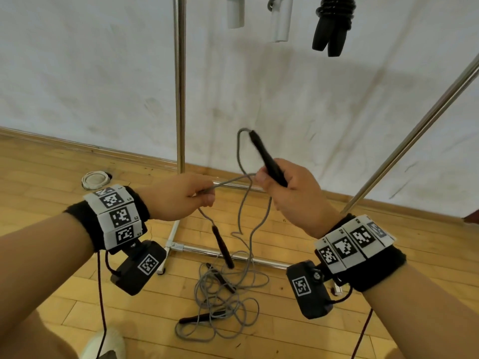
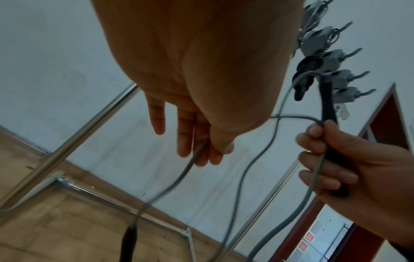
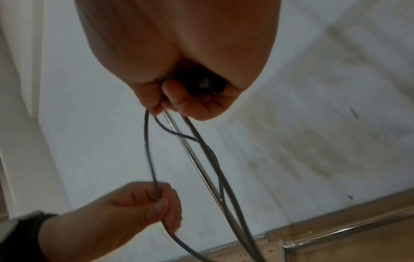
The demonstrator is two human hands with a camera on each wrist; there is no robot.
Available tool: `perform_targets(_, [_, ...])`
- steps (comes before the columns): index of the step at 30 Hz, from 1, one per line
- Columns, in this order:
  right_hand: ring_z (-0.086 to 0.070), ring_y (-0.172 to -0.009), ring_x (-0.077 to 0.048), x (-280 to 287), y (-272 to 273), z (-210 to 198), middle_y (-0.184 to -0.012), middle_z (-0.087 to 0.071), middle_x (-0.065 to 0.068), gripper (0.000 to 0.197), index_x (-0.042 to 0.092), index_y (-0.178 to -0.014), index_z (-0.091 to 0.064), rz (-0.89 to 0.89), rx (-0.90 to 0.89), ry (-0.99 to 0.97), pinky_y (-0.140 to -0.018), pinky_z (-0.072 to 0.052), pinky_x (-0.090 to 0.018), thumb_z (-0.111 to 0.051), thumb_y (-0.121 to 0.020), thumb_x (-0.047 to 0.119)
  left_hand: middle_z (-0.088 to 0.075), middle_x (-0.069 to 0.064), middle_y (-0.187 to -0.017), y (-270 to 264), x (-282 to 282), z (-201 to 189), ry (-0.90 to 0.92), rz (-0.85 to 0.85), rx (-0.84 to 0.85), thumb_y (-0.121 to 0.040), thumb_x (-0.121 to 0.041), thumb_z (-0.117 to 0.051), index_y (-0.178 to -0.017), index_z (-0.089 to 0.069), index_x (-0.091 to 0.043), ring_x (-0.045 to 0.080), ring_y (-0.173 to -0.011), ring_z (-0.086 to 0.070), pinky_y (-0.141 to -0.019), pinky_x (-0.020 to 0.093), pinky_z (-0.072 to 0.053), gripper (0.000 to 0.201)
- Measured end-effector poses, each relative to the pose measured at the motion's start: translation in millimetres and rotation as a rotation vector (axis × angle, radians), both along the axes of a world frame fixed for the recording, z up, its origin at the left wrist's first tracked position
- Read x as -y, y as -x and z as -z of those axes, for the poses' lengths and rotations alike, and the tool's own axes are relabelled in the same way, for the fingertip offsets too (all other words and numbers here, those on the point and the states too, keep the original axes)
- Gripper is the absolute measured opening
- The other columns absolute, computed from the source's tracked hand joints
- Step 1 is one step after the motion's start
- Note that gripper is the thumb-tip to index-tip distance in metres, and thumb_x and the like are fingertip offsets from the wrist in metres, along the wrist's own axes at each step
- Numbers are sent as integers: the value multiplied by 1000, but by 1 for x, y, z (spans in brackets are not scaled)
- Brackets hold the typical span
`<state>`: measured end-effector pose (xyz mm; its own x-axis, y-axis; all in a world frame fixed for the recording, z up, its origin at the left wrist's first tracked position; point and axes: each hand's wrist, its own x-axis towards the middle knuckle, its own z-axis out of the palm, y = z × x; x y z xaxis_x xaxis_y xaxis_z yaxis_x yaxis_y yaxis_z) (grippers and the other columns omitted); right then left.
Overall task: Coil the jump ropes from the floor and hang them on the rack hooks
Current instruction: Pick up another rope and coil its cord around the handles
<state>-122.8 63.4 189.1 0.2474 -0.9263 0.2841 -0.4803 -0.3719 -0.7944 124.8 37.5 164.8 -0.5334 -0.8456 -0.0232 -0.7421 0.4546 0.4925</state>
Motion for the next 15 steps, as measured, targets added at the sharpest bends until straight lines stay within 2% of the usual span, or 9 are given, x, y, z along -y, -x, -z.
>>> perform_targets(2, [-48,-54,-14,1,4,-4,-62,-50,10,15,27,-83,-60,62,97,12,-54,-48,-45,-59,-95,35,-63,-11,-91,-2,3,4,-18,-46,40,-103,-26,-44,-92,-61,-29,1,-82,-57,-68,18,-42,20])
perform_targets(4, [-46,-55,-18,1,7,-6,-64,-49,7,15,23,-85,-60,103,150,21,-54,-49,-48,-59,-96,33,-67,-6,-101,-1,5,5,-25,-71,-6,-104,-25,-42,-97,-59,-28,13,-91,-61,-80,31,-49,19])
perform_targets(5, [-46,-55,-17,1,8,-6,-63,-49,7,16,21,-87,-60,117,160,31,-53,-48,-46,-59,-96,34,-67,-5,-103,-1,6,6,-24,-77,-35,-104,-26,-41,-98,-58,-29,14,-93,-61,-83,34,-49,18])
perform_targets(6, [-46,-54,-16,1,10,-5,-62,-49,8,17,21,-87,-59,130,163,46,-52,-47,-42,-58,-95,35,-67,-6,-102,-1,7,7,-21,-83,-48,-103,-28,-42,-97,-56,-30,12,-92,-61,-82,33,-49,16])
perform_targets(7, [-46,-52,-14,1,10,-5,-60,-49,10,18,22,-87,-59,147,166,64,-51,-45,-38,-56,-96,37,-66,-9,-96,-2,9,9,-8,-92,-34,-103,-30,-43,-95,-55,-31,8,-86,-61,-76,29,-48,14])
perform_targets(9, [-46,-51,-12,1,11,-7,-58,-50,13,16,30,-83,-57,200,180,104,-49,-43,-33,-54,-98,36,-60,-14,-77,-4,11,17,44,-124,63,-102,-33,-45,-92,-51,-33,-1,-68,-54,-59,20,-38,11])
perform_targets(10, [-46,-52,-13,2,13,-9,-58,-50,14,18,35,-81,-56,235,196,119,-49,-43,-33,-54,-98,36,-58,-15,-74,-6,13,21,57,-137,113,-101,-33,-47,-93,-50,-32,-1,-66,-52,-56,20,-35,10])
perform_targets(12, [-45,-53,-15,5,18,-12,-59,-48,12,22,40,-77,-55,298,253,138,-49,-42,-35,-53,-99,36,-61,-13,-85,-10,16,29,22,-125,173,-100,-29,-50,-92,-50,-30,2,-74,-55,-60,20,-37,8])
perform_targets(15, [-40,-53,-14,11,29,-13,-60,-44,10,20,31,-79,-54,358,309,149,-47,-38,-32,-53,-98,37,-64,-10,-93,-15,18,35,-80,-95,170,-96,-25,-56,-88,-52,-29,11,-86,-60,-73,26,-47,10])
